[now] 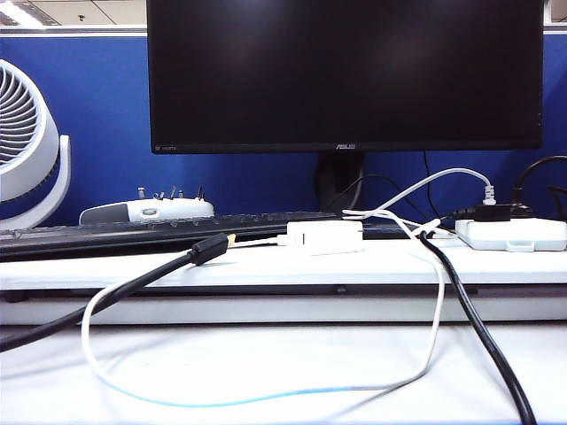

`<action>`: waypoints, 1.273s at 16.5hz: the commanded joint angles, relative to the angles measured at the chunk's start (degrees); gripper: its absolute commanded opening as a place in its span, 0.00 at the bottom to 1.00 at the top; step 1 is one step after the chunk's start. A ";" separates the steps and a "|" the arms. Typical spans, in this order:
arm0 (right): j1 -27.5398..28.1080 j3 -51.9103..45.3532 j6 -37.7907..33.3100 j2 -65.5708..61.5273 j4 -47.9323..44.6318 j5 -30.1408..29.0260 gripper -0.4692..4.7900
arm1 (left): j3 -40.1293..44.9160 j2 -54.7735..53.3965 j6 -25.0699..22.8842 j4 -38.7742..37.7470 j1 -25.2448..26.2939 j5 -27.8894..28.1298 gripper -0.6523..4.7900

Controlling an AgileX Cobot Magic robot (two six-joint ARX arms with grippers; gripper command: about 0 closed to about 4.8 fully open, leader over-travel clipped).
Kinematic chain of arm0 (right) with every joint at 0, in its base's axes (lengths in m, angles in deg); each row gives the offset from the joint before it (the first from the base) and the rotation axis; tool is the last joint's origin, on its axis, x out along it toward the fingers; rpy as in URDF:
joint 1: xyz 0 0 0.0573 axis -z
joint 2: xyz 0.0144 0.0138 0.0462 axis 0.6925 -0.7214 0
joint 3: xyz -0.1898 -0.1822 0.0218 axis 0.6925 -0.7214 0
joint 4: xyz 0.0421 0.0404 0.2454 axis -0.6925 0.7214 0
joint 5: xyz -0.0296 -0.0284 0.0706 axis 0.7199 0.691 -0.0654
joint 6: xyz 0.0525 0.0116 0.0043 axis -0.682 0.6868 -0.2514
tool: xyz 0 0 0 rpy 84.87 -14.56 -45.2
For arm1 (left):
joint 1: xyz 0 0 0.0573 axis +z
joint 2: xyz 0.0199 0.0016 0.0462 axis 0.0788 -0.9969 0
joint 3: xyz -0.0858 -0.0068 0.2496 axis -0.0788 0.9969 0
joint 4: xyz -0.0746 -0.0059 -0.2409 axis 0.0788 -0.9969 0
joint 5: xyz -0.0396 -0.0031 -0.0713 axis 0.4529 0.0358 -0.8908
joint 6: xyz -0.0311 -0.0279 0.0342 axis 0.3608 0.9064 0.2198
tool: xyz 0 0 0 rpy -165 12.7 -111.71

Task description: Pick up the Type-C charging cable and the charging base, insert one end of the Type-C charger into the corresponding slot on the base, and finally place the plugged-in charger back on the table.

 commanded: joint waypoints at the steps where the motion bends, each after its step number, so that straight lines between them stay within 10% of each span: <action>1: -0.07 -8.20 -2.21 3.63 0.94 7.04 0.07 | 10.12 6.54 1.66 2.12 -0.04 1.05 0.11; 21: 0.00 -16.00 -0.07 3.96 4.17 11.69 0.08 | 86.01 16.94 9.20 70.69 -0.07 -8.90 0.11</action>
